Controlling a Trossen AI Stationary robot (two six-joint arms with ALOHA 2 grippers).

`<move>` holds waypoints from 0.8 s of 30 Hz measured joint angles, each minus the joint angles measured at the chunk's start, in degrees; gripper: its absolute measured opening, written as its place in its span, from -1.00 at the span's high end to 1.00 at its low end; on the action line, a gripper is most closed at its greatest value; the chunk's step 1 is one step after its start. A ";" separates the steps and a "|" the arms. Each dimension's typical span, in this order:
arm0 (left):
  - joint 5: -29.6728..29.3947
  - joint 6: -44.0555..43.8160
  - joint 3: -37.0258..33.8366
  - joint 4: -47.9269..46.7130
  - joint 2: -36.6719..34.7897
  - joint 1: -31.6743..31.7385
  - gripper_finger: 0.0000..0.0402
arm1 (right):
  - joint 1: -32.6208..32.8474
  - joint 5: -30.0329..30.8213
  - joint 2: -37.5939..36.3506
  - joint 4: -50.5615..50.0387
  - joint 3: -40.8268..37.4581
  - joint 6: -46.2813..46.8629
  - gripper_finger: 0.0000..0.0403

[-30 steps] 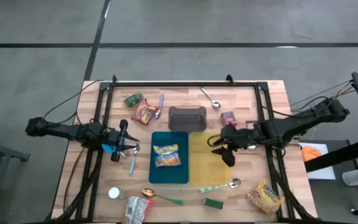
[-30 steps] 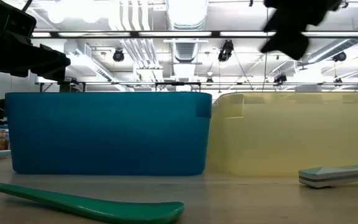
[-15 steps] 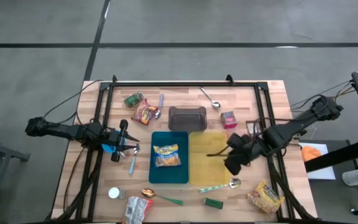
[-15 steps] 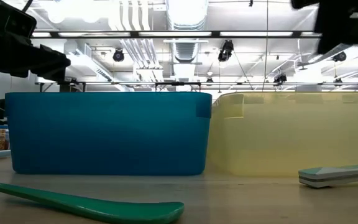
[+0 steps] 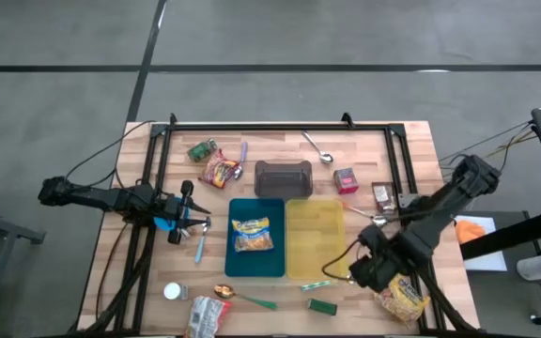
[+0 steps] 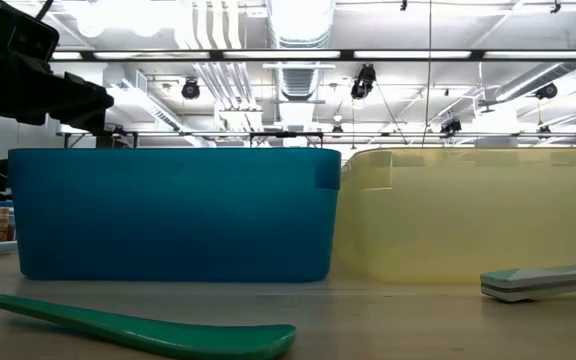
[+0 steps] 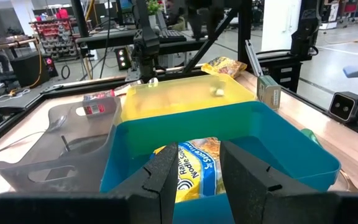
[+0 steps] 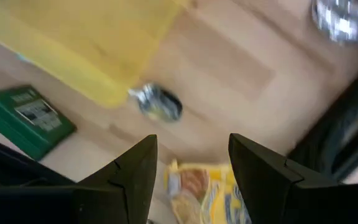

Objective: Pick & Place Food Item
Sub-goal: Put the yellow noodle pack into the blue bin

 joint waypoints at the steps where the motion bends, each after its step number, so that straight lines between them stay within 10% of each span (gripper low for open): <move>1: 0.00 -0.04 0.00 0.00 0.02 0.00 0.40 | 0.90 -1.32 0.49 -0.12 0.00 1.32 0.03; 24: 0.00 0.00 0.00 0.01 -0.02 0.00 0.41 | 10.00 -12.77 1.56 7.42 -12.48 25.08 0.03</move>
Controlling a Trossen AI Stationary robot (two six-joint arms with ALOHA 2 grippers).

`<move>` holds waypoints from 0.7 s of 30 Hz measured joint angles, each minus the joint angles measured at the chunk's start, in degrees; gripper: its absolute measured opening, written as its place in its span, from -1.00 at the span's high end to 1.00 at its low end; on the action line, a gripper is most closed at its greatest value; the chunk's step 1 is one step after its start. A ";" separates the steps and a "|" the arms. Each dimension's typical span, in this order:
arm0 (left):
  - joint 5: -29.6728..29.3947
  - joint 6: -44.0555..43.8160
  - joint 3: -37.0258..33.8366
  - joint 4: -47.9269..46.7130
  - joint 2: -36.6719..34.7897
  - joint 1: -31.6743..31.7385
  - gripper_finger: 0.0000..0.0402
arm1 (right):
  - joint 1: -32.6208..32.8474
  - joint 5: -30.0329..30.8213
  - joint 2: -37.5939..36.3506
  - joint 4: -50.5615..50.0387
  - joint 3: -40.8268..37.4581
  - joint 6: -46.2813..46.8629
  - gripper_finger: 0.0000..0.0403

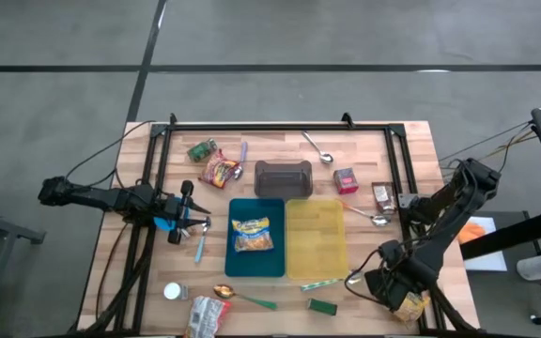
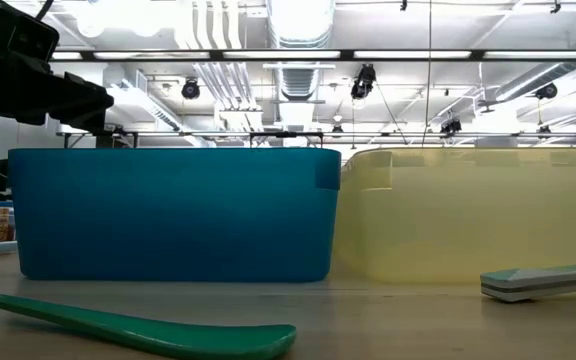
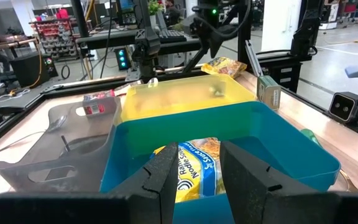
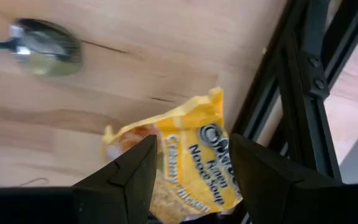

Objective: Pick & Place Food Item
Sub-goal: Put the yellow noodle pack into the blue bin

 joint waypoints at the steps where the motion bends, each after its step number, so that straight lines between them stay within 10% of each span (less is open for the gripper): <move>1: 0.00 0.00 0.00 -0.01 0.00 0.00 0.41 | 0.07 -0.56 0.00 0.32 -0.88 0.71 0.03; 21: 0.00 0.11 0.00 0.00 0.00 0.00 0.40 | 1.66 -2.25 0.81 10.01 -9.07 3.55 0.03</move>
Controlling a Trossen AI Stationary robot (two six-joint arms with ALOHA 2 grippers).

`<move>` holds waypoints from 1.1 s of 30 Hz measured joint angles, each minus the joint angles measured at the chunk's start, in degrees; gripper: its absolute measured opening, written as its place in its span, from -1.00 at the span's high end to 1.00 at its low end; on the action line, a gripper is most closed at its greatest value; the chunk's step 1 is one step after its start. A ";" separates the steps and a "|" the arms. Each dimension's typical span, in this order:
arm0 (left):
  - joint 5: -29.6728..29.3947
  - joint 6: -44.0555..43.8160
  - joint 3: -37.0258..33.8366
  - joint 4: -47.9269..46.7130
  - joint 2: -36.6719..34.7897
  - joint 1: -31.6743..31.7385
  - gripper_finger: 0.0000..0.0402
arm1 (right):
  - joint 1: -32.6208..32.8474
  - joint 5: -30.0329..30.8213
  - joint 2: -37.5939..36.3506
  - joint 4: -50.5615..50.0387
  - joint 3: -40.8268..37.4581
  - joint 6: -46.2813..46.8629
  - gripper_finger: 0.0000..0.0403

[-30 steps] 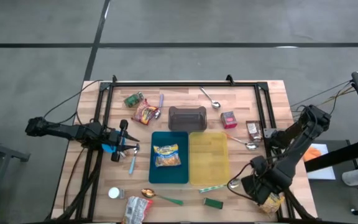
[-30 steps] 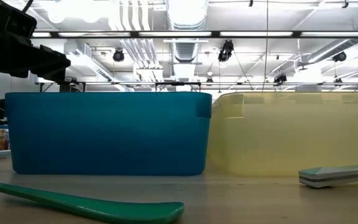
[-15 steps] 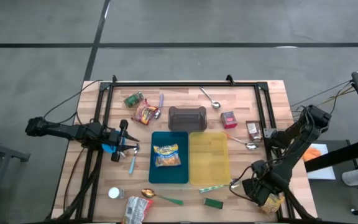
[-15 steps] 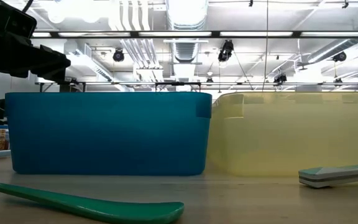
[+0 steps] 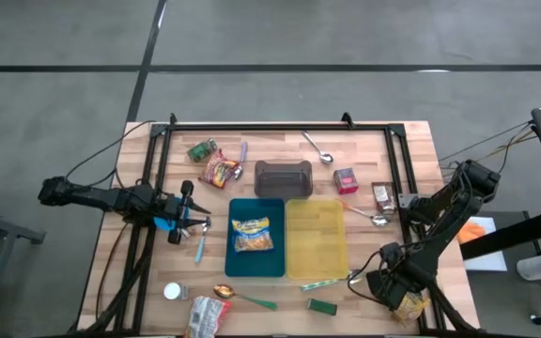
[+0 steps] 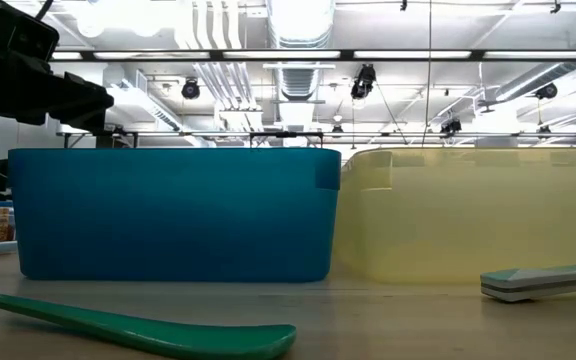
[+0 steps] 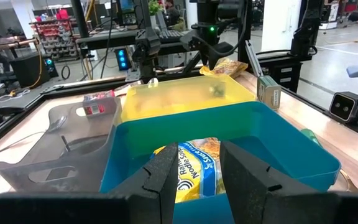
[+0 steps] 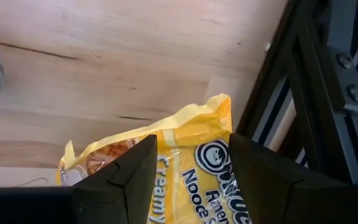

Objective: Pick & Place Food Item
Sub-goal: Put the yellow noodle pack into the blue bin

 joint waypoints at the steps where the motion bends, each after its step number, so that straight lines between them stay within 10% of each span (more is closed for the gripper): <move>1: 0.00 0.00 0.00 -0.01 0.00 0.00 0.40 | 0.00 0.02 -0.16 -0.01 0.03 -0.01 0.02; 33: 0.00 -0.13 0.00 -0.01 0.04 0.00 0.40 | 1.90 -1.09 7.25 -1.28 2.54 1.76 0.02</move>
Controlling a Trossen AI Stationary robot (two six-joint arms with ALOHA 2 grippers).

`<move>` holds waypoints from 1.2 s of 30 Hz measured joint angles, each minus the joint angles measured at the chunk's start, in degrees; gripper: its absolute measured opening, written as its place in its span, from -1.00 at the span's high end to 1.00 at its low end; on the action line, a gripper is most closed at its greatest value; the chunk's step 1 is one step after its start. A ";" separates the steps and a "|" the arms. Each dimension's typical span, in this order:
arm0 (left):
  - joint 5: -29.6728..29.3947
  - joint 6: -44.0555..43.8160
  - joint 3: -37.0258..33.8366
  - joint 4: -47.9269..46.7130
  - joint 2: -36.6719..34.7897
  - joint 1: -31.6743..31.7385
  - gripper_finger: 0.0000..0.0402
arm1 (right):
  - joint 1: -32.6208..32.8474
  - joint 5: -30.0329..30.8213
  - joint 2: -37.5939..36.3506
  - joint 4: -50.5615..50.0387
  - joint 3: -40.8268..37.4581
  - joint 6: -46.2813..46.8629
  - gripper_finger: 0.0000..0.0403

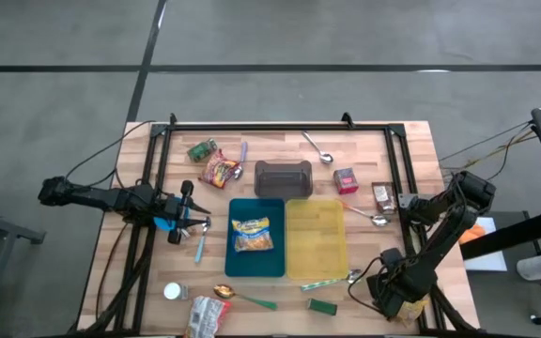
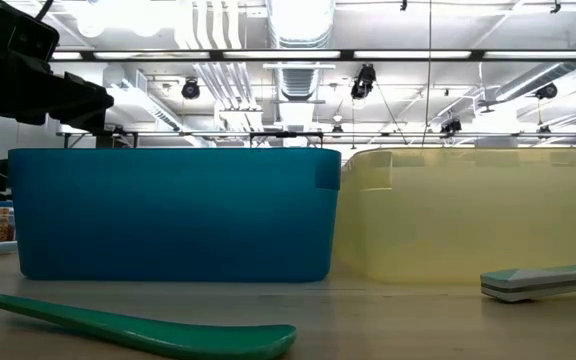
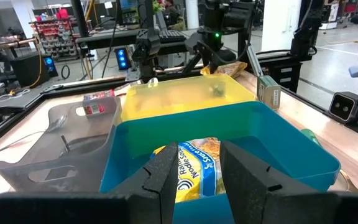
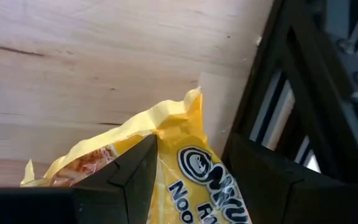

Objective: Pick & Place Food Item
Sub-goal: Put the yellow noodle pack into the blue bin

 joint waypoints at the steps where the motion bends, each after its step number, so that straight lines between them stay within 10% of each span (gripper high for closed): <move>1: 0.00 0.00 0.00 0.01 0.00 0.00 0.40 | 0.00 0.00 0.25 0.28 0.00 0.00 0.02; 9: 0.00 0.02 0.00 0.02 0.00 0.00 0.40 | 0.22 -0.01 0.45 1.30 0.00 -0.44 0.11; 22: 0.00 0.14 0.00 0.00 0.00 0.00 0.40 | 0.24 -0.02 0.45 1.97 0.00 -3.32 0.91; 36: 0.00 0.13 0.00 0.00 -0.01 0.00 0.40 | 0.24 2.48 -0.38 1.47 1.01 -4.42 0.94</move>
